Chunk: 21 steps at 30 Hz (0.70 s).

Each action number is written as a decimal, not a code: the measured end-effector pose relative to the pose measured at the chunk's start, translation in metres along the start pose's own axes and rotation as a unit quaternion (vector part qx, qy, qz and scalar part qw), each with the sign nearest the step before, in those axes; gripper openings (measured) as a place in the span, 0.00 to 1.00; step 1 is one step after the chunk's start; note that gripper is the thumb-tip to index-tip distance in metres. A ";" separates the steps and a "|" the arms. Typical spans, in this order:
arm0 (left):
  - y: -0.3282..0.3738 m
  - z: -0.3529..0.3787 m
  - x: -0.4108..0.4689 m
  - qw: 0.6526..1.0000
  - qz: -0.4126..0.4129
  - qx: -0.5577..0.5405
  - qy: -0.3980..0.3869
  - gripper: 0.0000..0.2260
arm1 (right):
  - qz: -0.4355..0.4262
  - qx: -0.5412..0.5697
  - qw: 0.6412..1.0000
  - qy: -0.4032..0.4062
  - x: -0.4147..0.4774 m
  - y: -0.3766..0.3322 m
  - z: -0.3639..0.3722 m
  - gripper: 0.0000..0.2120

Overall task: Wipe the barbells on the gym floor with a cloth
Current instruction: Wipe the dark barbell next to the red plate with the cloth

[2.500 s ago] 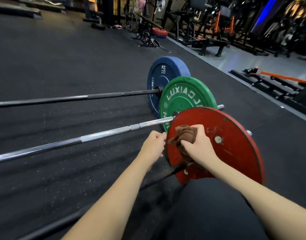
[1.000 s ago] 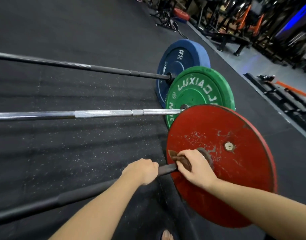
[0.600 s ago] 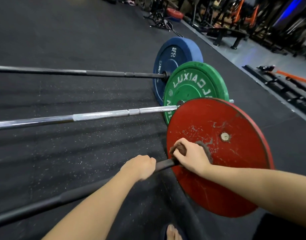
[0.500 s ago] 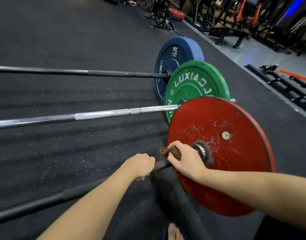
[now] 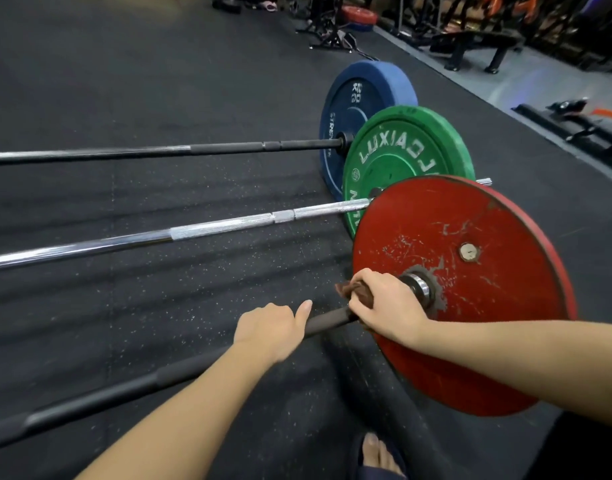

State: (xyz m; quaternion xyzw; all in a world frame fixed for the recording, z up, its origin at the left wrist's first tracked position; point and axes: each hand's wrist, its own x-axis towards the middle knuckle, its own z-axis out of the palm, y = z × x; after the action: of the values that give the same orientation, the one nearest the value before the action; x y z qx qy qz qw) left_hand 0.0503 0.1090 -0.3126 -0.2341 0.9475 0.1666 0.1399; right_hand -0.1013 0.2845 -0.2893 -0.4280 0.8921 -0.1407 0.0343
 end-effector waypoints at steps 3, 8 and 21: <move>-0.009 -0.002 -0.006 1.000 -0.012 0.011 -0.004 0.33 | -0.015 -0.001 0.999 -0.037 0.005 0.002 -0.009 0.09; -0.012 0.001 -0.008 1.000 0.014 -0.002 -0.013 0.34 | 0.065 -0.050 0.997 0.002 0.012 0.013 -0.015 0.09; -0.041 -0.034 -0.018 0.989 0.091 -0.007 -0.115 0.27 | 0.068 -0.077 0.995 -0.012 0.014 0.019 -0.017 0.09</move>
State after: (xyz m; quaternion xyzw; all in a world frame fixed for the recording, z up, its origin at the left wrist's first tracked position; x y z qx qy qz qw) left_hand 0.0791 0.0693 -0.2863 -0.1270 0.9413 0.2111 0.2306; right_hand -0.1275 0.2889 -0.2777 -0.3695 0.9268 -0.0637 0.0217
